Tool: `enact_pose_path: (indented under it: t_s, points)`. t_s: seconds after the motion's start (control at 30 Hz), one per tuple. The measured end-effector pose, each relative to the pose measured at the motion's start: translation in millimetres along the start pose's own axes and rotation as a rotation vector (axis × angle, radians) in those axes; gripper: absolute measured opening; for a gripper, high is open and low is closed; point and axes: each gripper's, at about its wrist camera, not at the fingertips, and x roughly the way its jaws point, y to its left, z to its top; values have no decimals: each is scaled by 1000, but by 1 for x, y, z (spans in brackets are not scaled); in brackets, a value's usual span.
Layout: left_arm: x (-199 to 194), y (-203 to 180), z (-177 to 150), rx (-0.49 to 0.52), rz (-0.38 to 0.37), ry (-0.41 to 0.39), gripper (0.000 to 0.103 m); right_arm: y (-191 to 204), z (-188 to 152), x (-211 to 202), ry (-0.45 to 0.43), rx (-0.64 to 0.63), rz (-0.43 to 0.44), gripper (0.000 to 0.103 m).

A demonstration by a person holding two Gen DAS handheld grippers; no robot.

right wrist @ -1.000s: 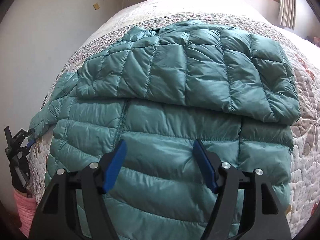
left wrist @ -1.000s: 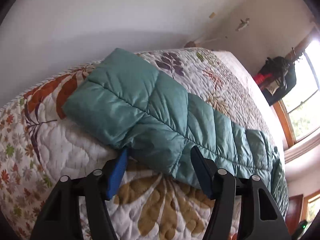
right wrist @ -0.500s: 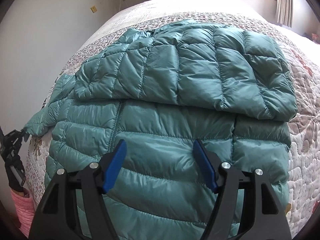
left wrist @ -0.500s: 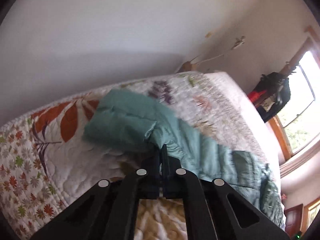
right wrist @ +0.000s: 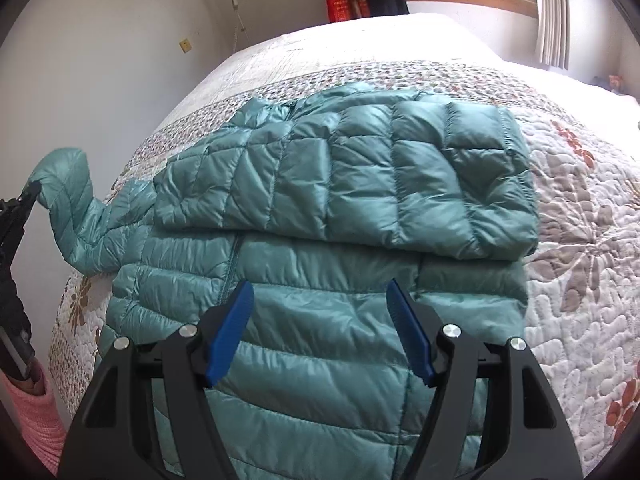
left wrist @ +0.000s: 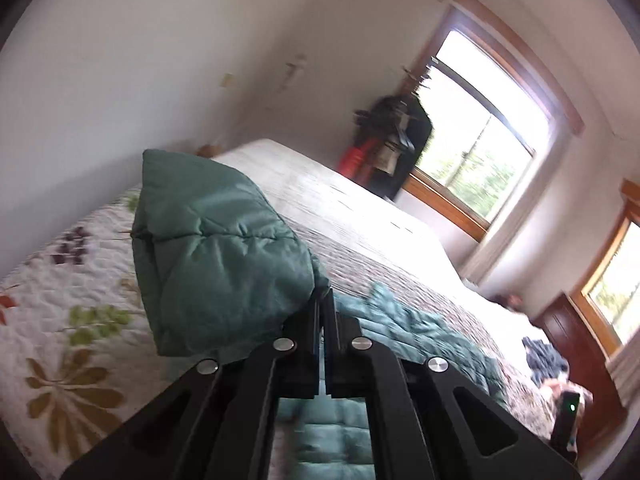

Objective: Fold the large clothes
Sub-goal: 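Fold the held sleeve over the jacket front with the left gripper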

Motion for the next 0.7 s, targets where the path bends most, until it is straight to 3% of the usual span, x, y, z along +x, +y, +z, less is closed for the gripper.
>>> enact_pose_path:
  t_s: [0.2,0.47,0.57,0.7]
  points:
    - [56,-60,-28,77,-68,106,1,-17,2,-5,-14,37,1,68]
    - [103,-94,-72,164,-77,224,1,-30,3,-9,-32,61,-32,68]
    - [116,-107,-88,247,-87,285,1,-33,3,-7,-29,67,-41,68]
    - [119,-120,-111,379,-162,380,4,-36,3,-5,-26,74,-53,68]
